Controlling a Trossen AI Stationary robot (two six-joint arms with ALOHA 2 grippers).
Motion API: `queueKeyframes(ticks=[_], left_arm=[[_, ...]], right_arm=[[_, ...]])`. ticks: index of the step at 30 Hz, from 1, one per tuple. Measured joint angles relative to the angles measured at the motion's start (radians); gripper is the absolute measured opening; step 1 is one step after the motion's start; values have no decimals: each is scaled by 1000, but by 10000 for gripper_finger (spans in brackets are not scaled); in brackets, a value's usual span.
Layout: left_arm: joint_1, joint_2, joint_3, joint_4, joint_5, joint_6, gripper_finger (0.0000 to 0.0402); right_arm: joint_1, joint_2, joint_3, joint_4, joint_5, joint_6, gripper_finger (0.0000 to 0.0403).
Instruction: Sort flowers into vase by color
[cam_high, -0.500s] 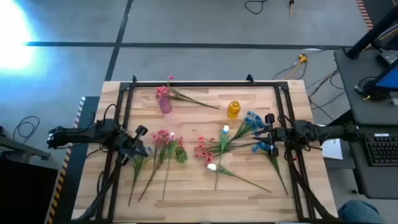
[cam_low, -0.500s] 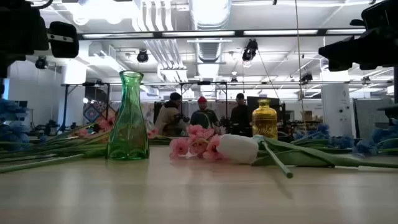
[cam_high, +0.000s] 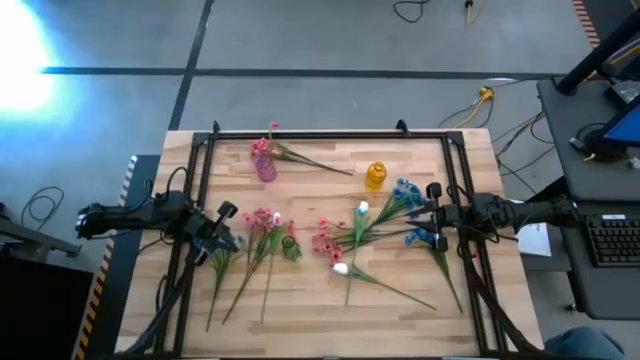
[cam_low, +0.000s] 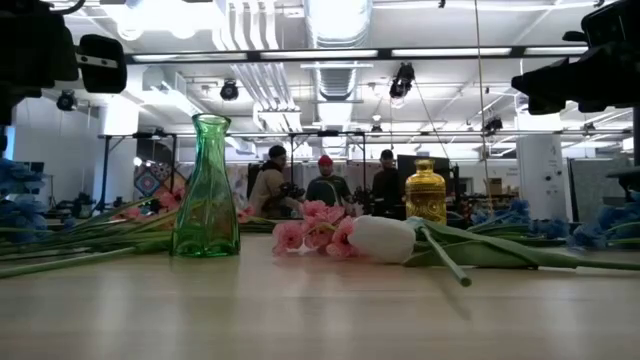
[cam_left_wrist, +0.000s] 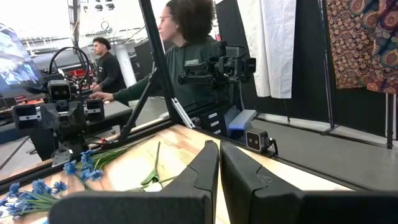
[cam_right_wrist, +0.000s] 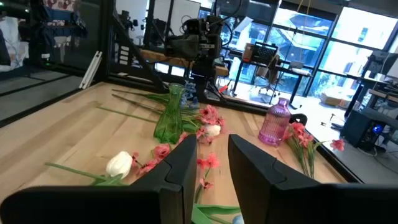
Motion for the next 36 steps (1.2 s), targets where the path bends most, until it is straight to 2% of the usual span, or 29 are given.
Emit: queueKeyframes(ticks=[15, 30, 36], left_arm=[[0, 0, 0, 0, 0, 0, 0], [0, 0, 0, 0, 0, 0, 0], [0, 0, 0, 0, 0, 0, 0]], right_arm=[[0, 0, 0, 0, 0, 0, 68], [0, 0, 0, 0, 0, 0, 86], [0, 0, 0, 0, 0, 0, 81]])
